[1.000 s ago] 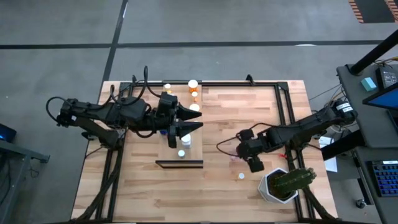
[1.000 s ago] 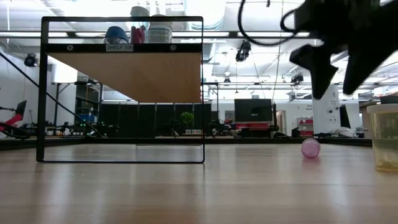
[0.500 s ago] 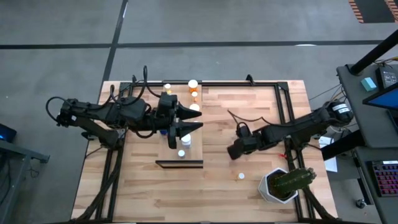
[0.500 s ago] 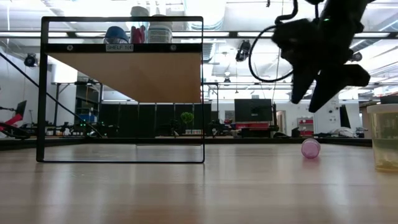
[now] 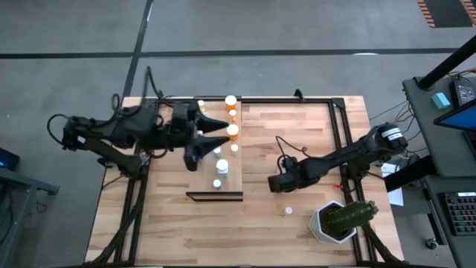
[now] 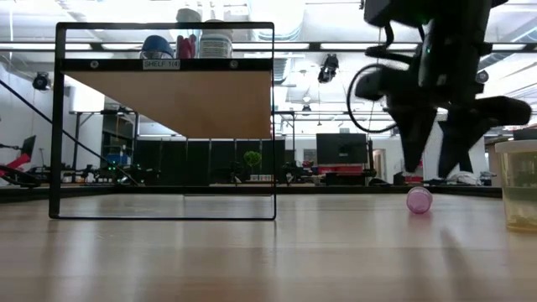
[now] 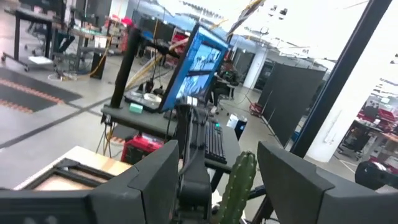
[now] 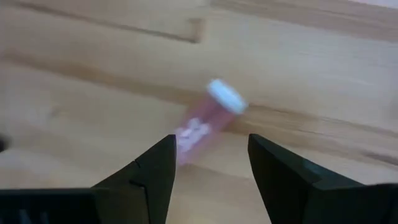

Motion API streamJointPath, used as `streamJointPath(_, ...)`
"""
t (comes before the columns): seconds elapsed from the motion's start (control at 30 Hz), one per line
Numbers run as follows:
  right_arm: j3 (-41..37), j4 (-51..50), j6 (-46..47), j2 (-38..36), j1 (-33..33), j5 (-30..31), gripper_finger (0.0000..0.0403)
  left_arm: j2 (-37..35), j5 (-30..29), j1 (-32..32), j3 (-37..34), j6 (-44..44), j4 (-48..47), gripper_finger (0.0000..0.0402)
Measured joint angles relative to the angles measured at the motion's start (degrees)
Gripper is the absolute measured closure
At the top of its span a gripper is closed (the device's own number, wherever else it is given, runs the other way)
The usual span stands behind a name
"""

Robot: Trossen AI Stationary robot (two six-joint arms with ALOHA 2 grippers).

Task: Pick and place medicine bottles onto shelf by color
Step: Put the pink tablet bottle on the shelf

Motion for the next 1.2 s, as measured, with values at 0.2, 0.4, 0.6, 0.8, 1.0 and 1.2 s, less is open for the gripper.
streamJointPath(0.2, -0.3, 1.2, 3.9, 1.4, 0.1, 1.5, 0.0213, -3.5, 0.0, 0.0, 0.0, 3.4, -0.2, 0.0198)
streamJointPath(0.4, 0.1, 2.9, 7.6, 4.2, 0.1, 2.9, 0.0213, -6.3, 0.0, -0.1, 0.0, 6.0, -0.4, 0.0198)
streamJointPath(0.6, 0.1, 3.2, 9.0, 7.6, 0.1, 2.2, 0.0213, -8.3, 0.2, -0.1, 0.0, 8.3, -0.5, 0.0198)
streamJointPath(0.8, 0.1, 3.4, 9.9, 8.0, 0.4, 1.4, 0.0230, -9.0, 0.3, -0.1, -0.2, 9.3, -1.6, 0.0198)
streamJointPath(1.0, 0.1, 3.5, 10.0, 7.7, 0.4, 1.4, 0.0288, -9.5, 0.2, -0.1, -0.2, 9.3, -4.9, 0.0198)
streamJointPath(1.2, 0.1, 3.8, 9.3, 6.6, 0.4, 1.5, 0.0304, -9.5, 0.3, -0.1, -0.2, 10.6, -5.9, 0.0198)
